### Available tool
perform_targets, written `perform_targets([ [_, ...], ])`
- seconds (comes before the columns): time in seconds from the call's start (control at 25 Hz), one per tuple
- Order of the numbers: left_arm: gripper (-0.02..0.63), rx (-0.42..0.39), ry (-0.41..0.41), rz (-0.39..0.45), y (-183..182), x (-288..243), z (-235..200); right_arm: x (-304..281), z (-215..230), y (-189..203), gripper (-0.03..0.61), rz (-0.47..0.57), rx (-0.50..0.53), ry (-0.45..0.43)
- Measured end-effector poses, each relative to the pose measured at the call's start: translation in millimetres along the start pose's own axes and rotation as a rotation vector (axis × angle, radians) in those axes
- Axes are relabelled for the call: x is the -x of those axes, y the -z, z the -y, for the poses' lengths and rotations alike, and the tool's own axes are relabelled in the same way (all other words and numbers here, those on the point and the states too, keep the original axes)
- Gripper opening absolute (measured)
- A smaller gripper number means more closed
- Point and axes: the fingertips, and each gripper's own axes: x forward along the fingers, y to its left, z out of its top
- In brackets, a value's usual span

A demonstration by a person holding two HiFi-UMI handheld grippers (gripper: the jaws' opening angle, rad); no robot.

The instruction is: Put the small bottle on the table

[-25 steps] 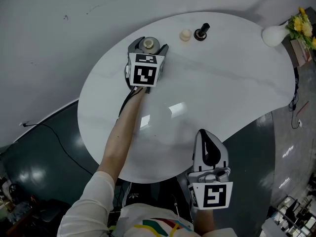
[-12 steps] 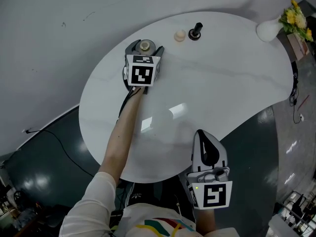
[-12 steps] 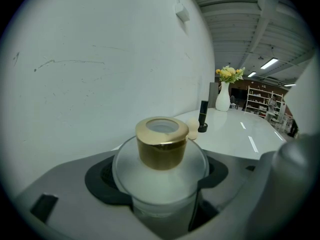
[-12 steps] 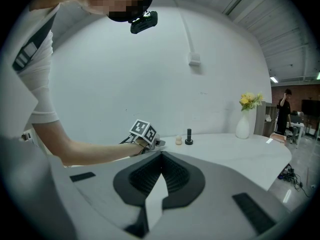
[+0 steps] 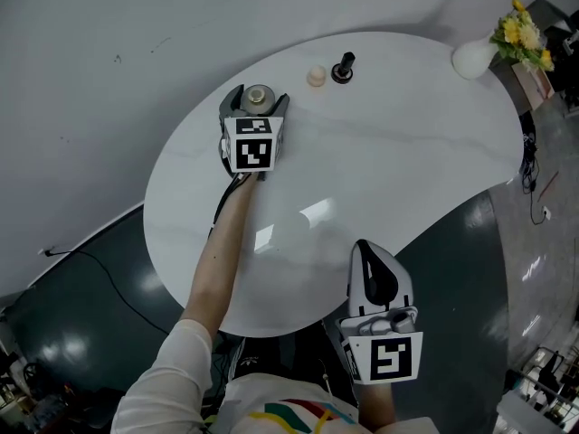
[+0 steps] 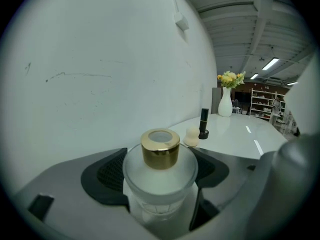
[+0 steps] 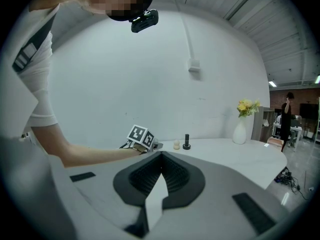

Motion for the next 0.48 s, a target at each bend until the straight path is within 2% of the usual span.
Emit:
perform_targets([
  [0.24,0.356,0.013,-0.011,0.061,-27.9,21.7,-3.2,9.3,0.1,-19.3,0.011,0.026,0.032,0.019],
  [0.48,0.356,0.014,-0.009,0.129,-65.7,52.6,-6.5,21.0,-3.4,-55.3,0.011,0.096,0.072,0.036],
])
